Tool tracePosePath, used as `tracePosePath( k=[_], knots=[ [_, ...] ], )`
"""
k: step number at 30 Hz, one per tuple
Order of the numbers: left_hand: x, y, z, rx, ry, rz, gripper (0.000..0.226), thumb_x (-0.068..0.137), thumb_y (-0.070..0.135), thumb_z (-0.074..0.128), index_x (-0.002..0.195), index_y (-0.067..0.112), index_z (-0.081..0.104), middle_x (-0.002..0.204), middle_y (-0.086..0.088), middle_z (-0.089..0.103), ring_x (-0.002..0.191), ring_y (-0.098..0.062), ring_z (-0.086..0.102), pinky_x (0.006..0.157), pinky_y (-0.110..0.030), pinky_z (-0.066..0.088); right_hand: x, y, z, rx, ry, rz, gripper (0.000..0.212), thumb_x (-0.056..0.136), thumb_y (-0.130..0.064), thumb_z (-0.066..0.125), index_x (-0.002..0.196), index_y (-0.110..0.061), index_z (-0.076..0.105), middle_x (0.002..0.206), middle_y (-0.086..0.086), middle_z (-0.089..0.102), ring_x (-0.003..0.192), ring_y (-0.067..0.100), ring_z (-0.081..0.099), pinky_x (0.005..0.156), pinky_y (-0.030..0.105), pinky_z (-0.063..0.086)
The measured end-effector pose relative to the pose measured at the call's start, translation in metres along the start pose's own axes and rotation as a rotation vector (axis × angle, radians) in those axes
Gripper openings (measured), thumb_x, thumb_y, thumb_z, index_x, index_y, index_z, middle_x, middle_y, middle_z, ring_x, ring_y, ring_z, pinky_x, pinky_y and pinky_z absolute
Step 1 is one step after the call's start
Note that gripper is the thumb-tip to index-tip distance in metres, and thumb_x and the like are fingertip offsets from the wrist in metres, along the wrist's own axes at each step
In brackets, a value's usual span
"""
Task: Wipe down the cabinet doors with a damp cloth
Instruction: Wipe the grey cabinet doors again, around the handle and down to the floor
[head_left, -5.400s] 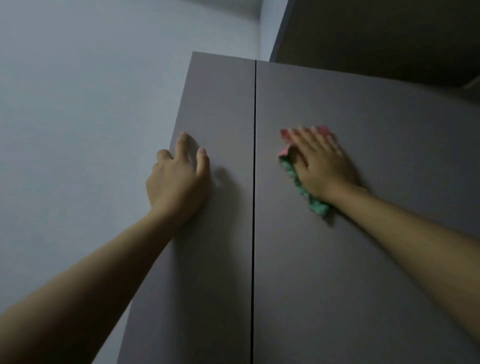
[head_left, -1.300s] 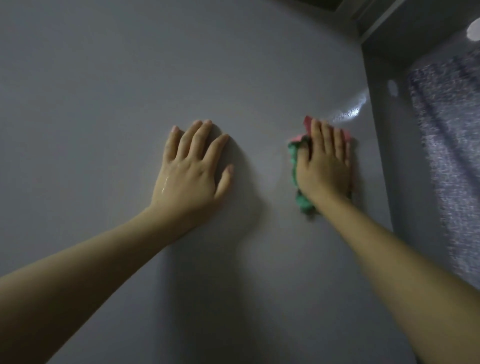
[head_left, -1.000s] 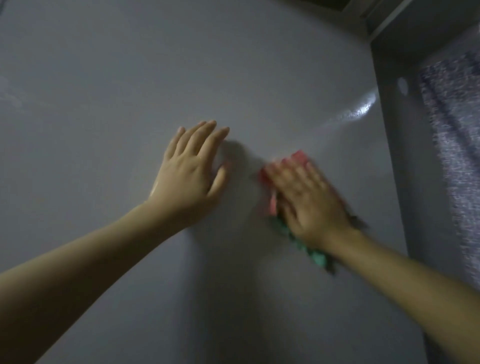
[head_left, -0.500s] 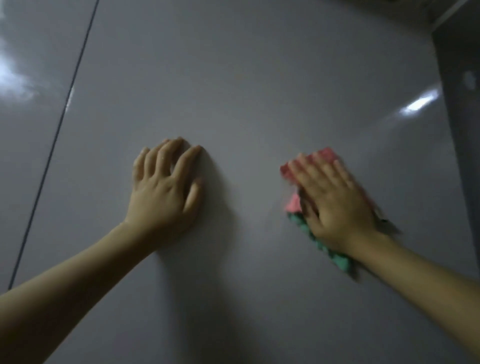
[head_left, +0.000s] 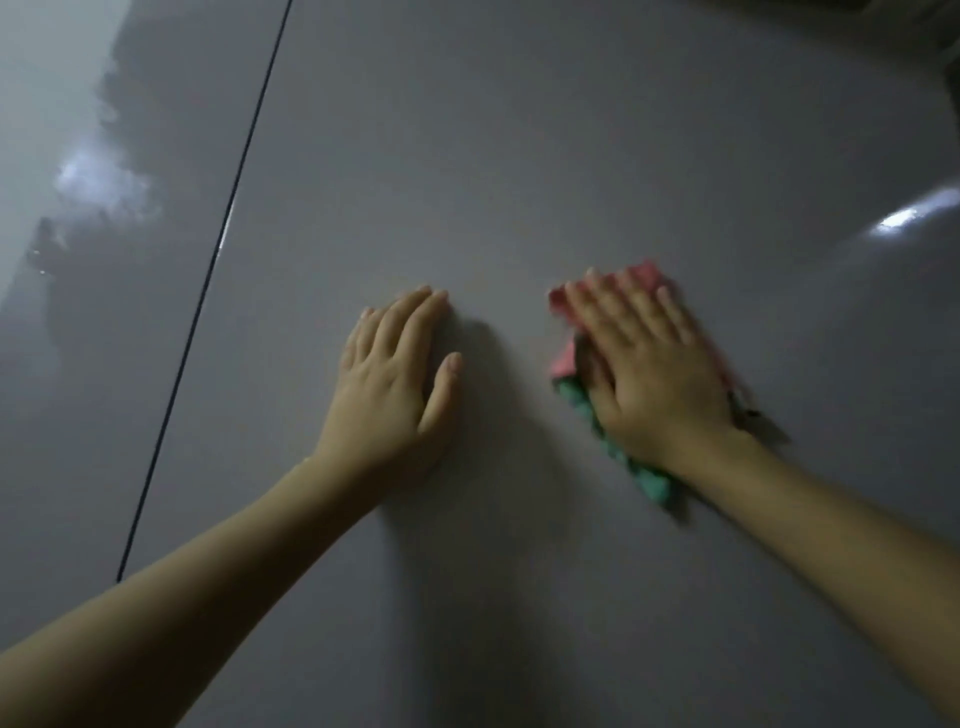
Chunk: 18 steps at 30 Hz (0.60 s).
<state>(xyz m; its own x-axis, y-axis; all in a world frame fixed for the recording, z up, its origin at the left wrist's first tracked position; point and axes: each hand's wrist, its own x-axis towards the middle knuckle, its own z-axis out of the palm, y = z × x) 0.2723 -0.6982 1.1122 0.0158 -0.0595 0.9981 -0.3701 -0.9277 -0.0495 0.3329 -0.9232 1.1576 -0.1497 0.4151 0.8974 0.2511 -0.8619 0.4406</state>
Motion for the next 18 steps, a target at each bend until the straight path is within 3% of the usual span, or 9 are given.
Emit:
tracePosePath(
  k=[2, 4, 5, 7, 10, 12, 14, 17, 18],
  knots=[
    [-0.006, -0.012, -0.009, 0.036, 0.013, 0.015, 0.064, 0.093, 0.047, 0.025, 0.144, 0.011, 0.039, 0.149, -0.013, 0.038, 0.139, -0.028, 0.029, 0.118, -0.036, 0.008, 0.035, -0.014, 0.009, 0.003, 0.06, 0.287, 0.063, 0.092, -0.041, 0.021, 0.146, -0.013, 0.038, 0.151, 0.009, 0.037, 0.141, 0.03, 0.031, 0.118, 0.043, 0.012],
    [-0.01, -0.03, -0.019, 0.095, 0.064, 0.013, 0.062, 0.093, 0.045, 0.027, 0.142, 0.009, 0.042, 0.148, -0.016, 0.038, 0.138, -0.031, 0.03, 0.118, -0.039, 0.006, 0.063, -0.05, 0.018, 0.031, 0.1, 0.425, 0.067, 0.09, -0.042, 0.019, 0.146, -0.011, 0.038, 0.151, 0.009, 0.037, 0.141, 0.031, 0.03, 0.118, 0.047, 0.012],
    [-0.014, -0.035, -0.022, 0.107, 0.069, -0.001, 0.062, 0.093, 0.045, 0.027, 0.141, 0.009, 0.043, 0.148, -0.017, 0.038, 0.138, -0.031, 0.029, 0.118, -0.041, 0.006, 0.062, -0.07, 0.019, 0.04, 0.108, 0.389, 0.065, 0.09, -0.041, 0.023, 0.145, -0.011, 0.04, 0.15, 0.009, 0.038, 0.14, 0.031, 0.032, 0.117, 0.048, 0.015],
    [-0.021, -0.051, -0.032, 0.12, 0.059, -0.033, 0.063, 0.092, 0.046, 0.027, 0.142, 0.01, 0.041, 0.15, -0.017, 0.034, 0.139, -0.028, 0.023, 0.118, -0.044, 0.006, 0.041, -0.102, 0.019, 0.045, 0.078, 0.141, 0.06, 0.092, -0.038, 0.03, 0.144, -0.012, 0.042, 0.149, 0.007, 0.04, 0.139, 0.03, 0.034, 0.115, 0.05, 0.019],
    [-0.032, -0.076, -0.047, 0.176, 0.026, -0.034, 0.064, 0.092, 0.046, 0.028, 0.143, 0.011, 0.04, 0.152, -0.018, 0.029, 0.139, -0.026, 0.018, 0.118, -0.047, 0.006, 0.003, -0.098, 0.006, 0.057, -0.026, -0.216, 0.057, 0.093, -0.037, 0.034, 0.145, -0.015, 0.041, 0.151, 0.004, 0.038, 0.141, 0.028, 0.031, 0.116, 0.049, 0.02],
    [-0.035, -0.089, -0.056, 0.215, 0.025, -0.025, 0.062, 0.092, 0.045, 0.029, 0.142, 0.01, 0.042, 0.15, -0.02, 0.03, 0.138, -0.027, 0.018, 0.117, -0.048, 0.006, 0.002, -0.078, 0.001, 0.031, -0.059, -0.255, 0.057, 0.092, -0.036, 0.034, 0.145, -0.016, 0.04, 0.15, 0.005, 0.038, 0.14, 0.028, 0.032, 0.116, 0.048, 0.021],
    [-0.04, -0.106, -0.072, 0.239, 0.024, -0.038, 0.062, 0.092, 0.044, 0.028, 0.142, 0.01, 0.042, 0.149, -0.021, 0.031, 0.138, -0.028, 0.017, 0.116, -0.048, 0.006, 0.025, -0.073, 0.005, 0.014, -0.026, -0.061, 0.059, 0.091, -0.036, 0.032, 0.145, -0.016, 0.039, 0.15, 0.007, 0.039, 0.139, 0.03, 0.035, 0.116, 0.047, 0.019],
    [-0.046, -0.135, -0.093, 0.261, 0.036, -0.071, 0.061, 0.092, 0.044, 0.028, 0.14, 0.009, 0.043, 0.148, -0.021, 0.031, 0.137, -0.029, 0.018, 0.116, -0.049, 0.007, 0.083, -0.113, 0.02, 0.013, 0.068, 0.392, 0.067, 0.088, -0.041, 0.021, 0.147, -0.013, 0.036, 0.152, 0.01, 0.035, 0.141, 0.033, 0.029, 0.118, 0.046, 0.011],
    [-0.047, -0.143, -0.097, 0.26, 0.04, -0.084, 0.061, 0.091, 0.043, 0.028, 0.139, 0.009, 0.044, 0.147, -0.021, 0.032, 0.136, -0.03, 0.02, 0.116, -0.049, 0.008, 0.099, -0.136, 0.026, 0.029, 0.069, 0.424, 0.069, 0.087, -0.042, 0.019, 0.147, -0.013, 0.035, 0.152, 0.01, 0.035, 0.142, 0.032, 0.028, 0.119, 0.047, 0.01]
  ],
)
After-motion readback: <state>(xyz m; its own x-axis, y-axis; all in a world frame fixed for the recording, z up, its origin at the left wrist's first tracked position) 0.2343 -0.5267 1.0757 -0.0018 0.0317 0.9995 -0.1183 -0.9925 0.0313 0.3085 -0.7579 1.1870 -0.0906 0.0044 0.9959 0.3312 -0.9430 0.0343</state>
